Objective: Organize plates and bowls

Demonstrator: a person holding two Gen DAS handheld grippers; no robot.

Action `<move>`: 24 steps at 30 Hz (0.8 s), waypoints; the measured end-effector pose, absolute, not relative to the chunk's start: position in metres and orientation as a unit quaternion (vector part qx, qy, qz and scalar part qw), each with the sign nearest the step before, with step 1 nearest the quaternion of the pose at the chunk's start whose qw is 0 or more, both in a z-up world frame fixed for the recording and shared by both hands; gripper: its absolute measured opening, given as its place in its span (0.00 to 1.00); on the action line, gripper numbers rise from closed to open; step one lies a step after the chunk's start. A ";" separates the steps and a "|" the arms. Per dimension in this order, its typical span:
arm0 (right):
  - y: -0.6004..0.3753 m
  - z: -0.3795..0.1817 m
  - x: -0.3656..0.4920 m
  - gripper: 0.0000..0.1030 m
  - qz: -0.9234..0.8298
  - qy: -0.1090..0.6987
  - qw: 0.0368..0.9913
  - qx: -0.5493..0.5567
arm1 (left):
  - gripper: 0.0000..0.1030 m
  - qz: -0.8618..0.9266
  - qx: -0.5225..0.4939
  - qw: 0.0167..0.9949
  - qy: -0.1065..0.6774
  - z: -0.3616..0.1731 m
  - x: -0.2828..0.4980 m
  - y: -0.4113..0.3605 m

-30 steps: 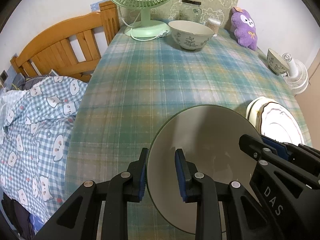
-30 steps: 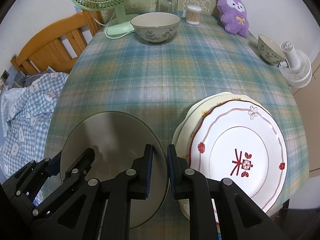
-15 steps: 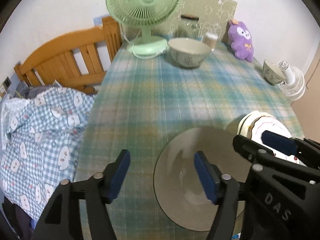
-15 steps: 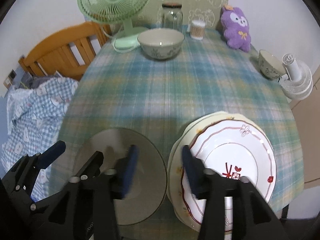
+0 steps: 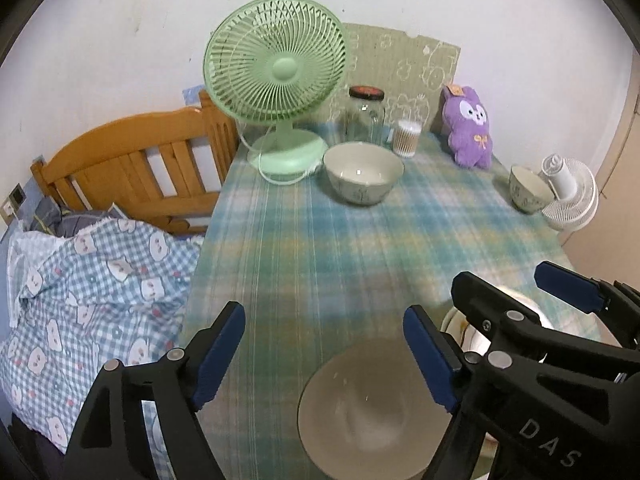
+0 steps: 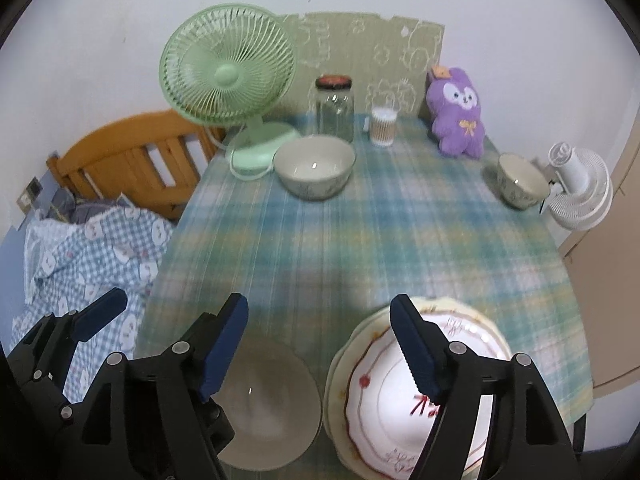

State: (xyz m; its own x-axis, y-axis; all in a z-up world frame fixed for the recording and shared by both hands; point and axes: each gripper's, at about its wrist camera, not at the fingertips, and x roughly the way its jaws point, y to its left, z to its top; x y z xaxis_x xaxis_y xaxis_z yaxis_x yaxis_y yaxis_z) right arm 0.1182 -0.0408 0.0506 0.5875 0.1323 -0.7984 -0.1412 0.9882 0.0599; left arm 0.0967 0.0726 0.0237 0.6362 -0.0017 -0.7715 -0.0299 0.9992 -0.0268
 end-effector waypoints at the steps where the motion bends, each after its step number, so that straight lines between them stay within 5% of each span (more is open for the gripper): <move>1: -0.041 0.054 0.123 0.76 0.074 0.445 0.892 -0.005 | 0.82 0.007 -0.018 0.905 0.424 0.026 0.099 0.072; 24: -0.036 0.059 0.241 0.76 0.023 0.429 0.903 -0.008 | 0.82 -0.017 -0.013 0.910 0.415 0.030 0.224 0.070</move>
State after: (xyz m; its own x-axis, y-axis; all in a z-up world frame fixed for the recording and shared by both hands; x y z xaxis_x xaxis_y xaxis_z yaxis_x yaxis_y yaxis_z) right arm 0.2407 -0.0363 0.0587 0.6303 0.0344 -0.7756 -0.0483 0.9988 0.0051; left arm 0.2239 0.0702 0.0299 0.6550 -0.0422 -0.7545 0.0198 0.9991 -0.0387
